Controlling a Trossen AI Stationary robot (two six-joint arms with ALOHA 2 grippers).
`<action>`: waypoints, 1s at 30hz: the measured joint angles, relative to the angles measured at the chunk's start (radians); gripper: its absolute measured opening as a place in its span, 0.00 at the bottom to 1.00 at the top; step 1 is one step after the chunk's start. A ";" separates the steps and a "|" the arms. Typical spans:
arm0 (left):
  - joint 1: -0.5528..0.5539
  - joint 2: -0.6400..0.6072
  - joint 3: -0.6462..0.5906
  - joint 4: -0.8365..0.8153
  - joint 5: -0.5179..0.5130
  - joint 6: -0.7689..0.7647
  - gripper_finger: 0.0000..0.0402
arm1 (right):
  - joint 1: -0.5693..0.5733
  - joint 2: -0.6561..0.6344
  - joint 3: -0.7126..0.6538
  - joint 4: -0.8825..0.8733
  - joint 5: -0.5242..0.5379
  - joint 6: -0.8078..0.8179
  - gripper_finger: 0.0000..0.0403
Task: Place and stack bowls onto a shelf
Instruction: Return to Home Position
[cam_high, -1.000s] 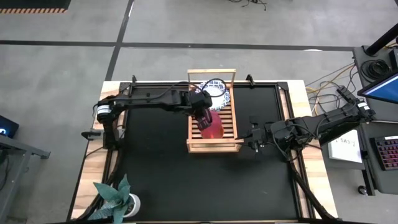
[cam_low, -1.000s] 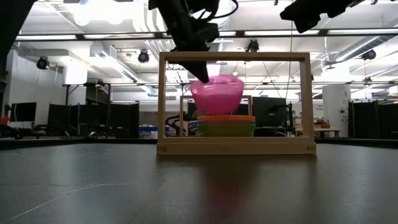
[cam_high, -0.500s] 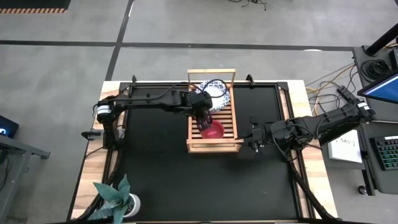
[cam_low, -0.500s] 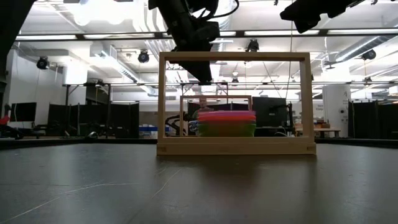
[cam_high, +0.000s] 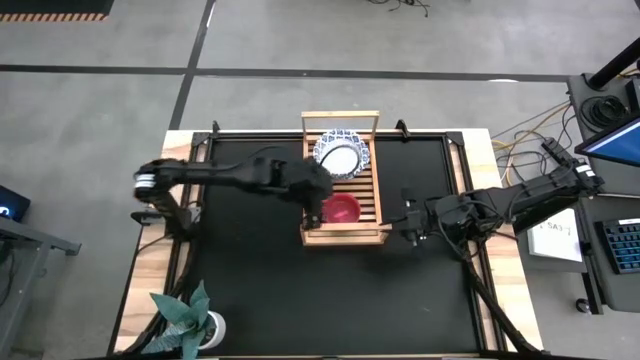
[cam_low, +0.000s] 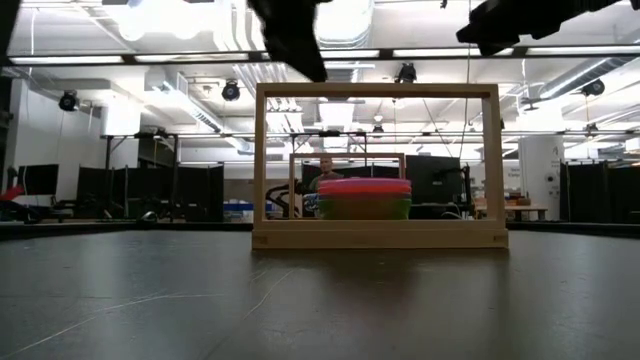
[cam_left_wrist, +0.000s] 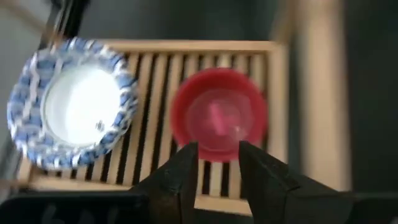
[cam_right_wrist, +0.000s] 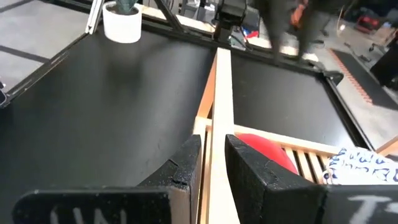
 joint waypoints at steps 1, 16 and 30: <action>-0.022 -0.031 -0.026 0.010 0.009 0.035 0.23 | 0.000 -0.011 -0.006 0.004 -0.001 -0.006 0.15; -0.145 -0.814 -0.947 0.845 0.204 0.093 0.01 | -0.006 -0.329 -0.207 0.163 -0.013 -0.079 0.15; -0.120 -1.293 -1.317 1.045 0.202 0.013 0.00 | -0.006 -0.489 -0.295 0.164 -0.027 -0.089 0.15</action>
